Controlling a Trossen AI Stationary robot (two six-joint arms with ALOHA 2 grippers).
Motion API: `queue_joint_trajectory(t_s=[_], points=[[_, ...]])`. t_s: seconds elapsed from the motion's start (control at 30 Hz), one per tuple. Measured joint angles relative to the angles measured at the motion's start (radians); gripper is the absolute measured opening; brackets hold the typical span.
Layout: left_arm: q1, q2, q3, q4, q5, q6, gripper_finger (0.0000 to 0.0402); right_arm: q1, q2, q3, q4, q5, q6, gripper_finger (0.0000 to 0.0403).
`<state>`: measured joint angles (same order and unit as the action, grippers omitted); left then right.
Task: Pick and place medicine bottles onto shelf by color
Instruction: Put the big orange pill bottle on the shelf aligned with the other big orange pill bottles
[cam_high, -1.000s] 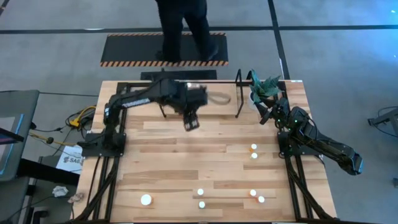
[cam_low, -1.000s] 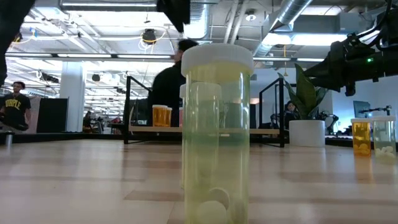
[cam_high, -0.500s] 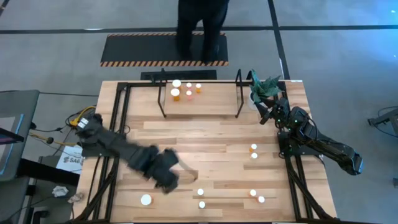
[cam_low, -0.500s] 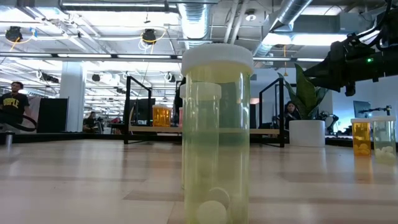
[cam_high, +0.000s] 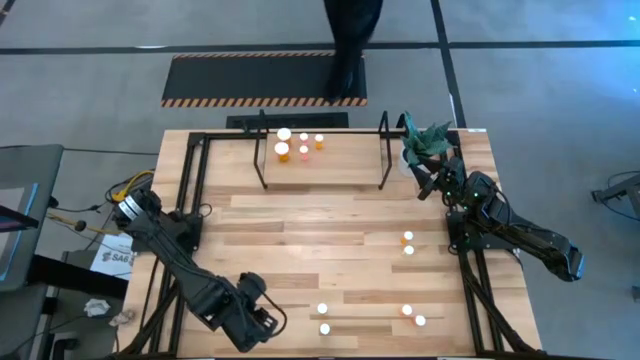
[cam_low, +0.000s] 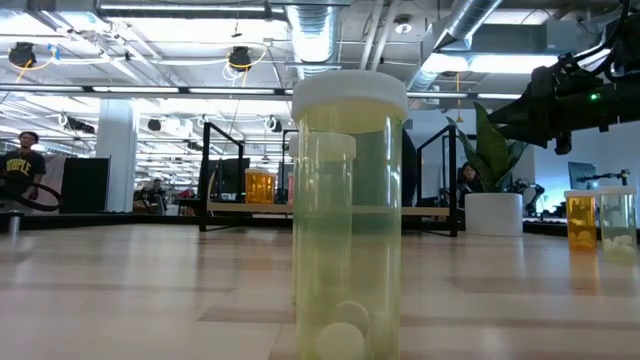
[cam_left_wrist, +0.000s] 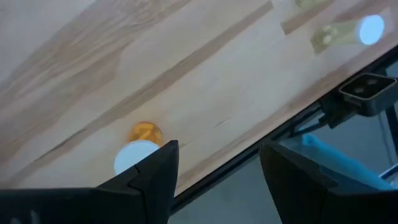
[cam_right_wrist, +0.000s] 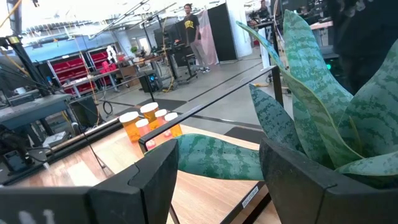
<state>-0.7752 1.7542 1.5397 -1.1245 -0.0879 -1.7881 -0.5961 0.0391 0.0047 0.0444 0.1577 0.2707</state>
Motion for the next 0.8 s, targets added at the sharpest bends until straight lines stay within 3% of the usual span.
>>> queue_joint_trajectory(t_s=[0.33,0.57,0.8], points=[[-0.005,0.000,-0.054,0.047,0.004,-0.001,0.0211,0.000,0.000,0.000,0.000,0.000,0.000,0.0249],[0.011,0.000,-0.054,0.093,-0.063,0.074,0.0211,0.000,0.000,0.000,0.000,0.000,0.000,0.0249],[0.009,0.000,-0.054,0.118,-0.035,0.109,0.0211,0.000,0.000,0.000,0.000,0.000,0.000,0.0249]])
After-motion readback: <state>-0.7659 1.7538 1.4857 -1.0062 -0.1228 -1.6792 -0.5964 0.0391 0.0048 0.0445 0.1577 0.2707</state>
